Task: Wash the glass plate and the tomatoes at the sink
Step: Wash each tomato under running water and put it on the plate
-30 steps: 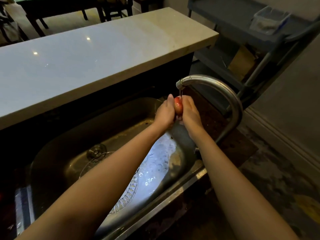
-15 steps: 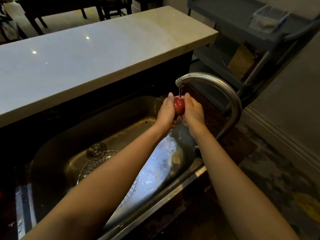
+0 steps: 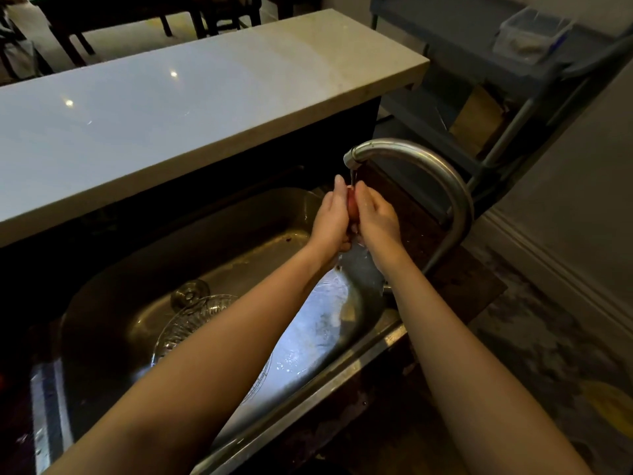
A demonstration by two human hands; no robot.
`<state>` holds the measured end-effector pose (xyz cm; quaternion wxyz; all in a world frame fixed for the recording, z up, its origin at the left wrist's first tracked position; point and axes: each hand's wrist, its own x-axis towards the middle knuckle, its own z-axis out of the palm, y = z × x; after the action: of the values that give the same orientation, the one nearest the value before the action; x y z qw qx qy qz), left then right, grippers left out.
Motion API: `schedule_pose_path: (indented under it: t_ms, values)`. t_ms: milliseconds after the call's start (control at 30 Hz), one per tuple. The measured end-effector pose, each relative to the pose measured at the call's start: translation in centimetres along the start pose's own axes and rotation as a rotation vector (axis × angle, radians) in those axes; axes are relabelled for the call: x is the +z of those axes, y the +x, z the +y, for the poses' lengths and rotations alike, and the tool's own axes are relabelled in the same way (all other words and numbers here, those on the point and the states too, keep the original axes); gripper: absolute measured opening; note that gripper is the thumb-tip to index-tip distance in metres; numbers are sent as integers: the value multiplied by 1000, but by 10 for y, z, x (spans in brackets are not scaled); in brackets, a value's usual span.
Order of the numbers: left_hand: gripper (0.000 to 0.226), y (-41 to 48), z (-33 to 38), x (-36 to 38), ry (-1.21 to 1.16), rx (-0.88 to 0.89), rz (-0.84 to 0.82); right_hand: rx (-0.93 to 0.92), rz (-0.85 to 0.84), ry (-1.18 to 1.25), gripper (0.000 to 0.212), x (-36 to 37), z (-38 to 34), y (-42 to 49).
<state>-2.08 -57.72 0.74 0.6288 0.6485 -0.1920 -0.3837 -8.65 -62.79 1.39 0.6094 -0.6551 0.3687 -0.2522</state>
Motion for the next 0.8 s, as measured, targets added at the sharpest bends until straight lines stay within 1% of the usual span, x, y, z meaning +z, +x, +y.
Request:
schedule_pose_path:
  t_ms: [67,100,133,167,200,233,300,333,400,433,500,600,733,800]
  values:
    - [57,-1,-2,7,109,34,42,104,124,16,38,5,0,2]
    - [54,-2,-3,8,165,72,82,135,139,13,38,6,0,3]
    - [51,-1,-5,7,194,107,125,131,102,8,35,7,0,3]
    - [48,0,-6,2,195,113,145,83,12,-21,31,7,1,1]
    - [48,1,-6,-5,179,82,134,11,-108,-79,28,5,3,-1]
    - [49,1,-6,-14,160,21,86,-55,-213,-146,29,2,6,-2]
    - [46,0,-6,-31,160,-106,-60,-120,-343,-251,37,-5,14,-4]
    - [44,-2,-6,-38,205,-161,-110,-130,-387,-300,44,-6,19,-5]
    - [40,-7,-8,-48,298,-262,-136,-131,-447,-411,58,-4,28,-7]
    - [40,-9,-11,-51,313,-304,-136,-129,-443,-458,58,-1,32,-9]
    - [43,-13,-18,-55,312,-344,-144,-137,-398,-515,49,5,37,-13]
    - [42,-16,-28,-62,315,-345,-150,-156,-370,-625,47,11,42,-16]
    - [23,-21,-36,-75,349,-354,-184,-153,-371,-725,49,15,50,-19]
    - [20,-23,-40,-80,357,-360,-190,-156,-380,-738,43,18,51,-21]
